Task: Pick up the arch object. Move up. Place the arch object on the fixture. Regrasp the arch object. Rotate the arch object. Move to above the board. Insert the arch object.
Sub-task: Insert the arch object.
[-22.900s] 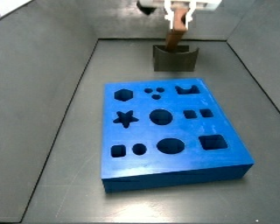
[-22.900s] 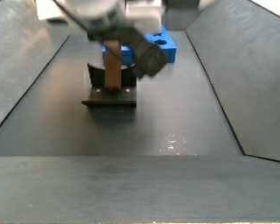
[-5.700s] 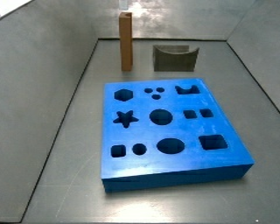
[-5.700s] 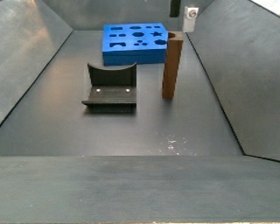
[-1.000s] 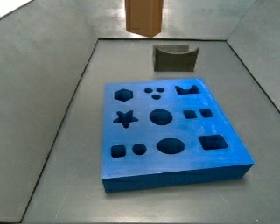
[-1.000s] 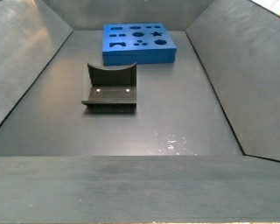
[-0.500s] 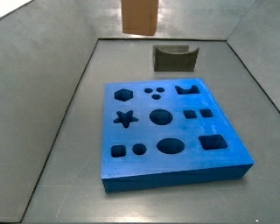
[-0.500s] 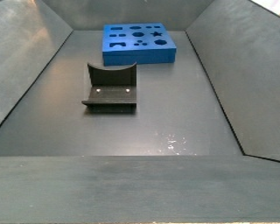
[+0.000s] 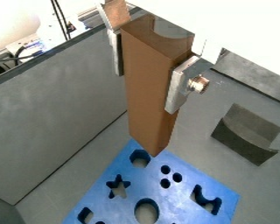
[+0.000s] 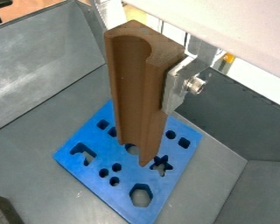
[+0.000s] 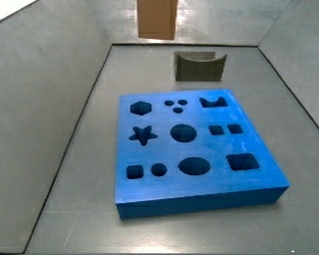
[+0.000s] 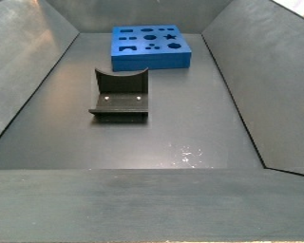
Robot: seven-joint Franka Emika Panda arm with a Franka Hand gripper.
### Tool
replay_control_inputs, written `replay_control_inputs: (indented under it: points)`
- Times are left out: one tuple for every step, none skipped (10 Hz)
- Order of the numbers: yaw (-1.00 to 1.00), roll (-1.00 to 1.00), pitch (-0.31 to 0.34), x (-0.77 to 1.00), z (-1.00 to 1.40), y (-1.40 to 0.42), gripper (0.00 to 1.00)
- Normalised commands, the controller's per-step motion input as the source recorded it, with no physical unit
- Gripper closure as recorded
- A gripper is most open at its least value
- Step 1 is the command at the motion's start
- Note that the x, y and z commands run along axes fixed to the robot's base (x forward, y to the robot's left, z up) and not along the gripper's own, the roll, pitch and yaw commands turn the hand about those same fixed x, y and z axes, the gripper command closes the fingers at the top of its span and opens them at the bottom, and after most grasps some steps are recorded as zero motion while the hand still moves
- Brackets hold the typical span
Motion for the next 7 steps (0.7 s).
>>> replay_control_inputs:
  points:
    - [0.00,0.00,0.000,0.06,-0.01,0.00,1.00]
    - [0.00,-0.02,0.067,0.54,0.00,0.00,1.00]
    - [0.00,0.00,0.051,0.78,-0.03,0.00,1.00]
    - [0.00,-0.02,0.020,0.81,-0.08,0.02,1.00]
    - [0.00,-0.01,0.000,0.85,-0.09,0.00,1.00]
    - [0.02,-0.02,0.000,0.91,-0.11,0.04,1.00]
    - [0.06,0.00,0.000,0.97,-0.09,0.07,1.00]
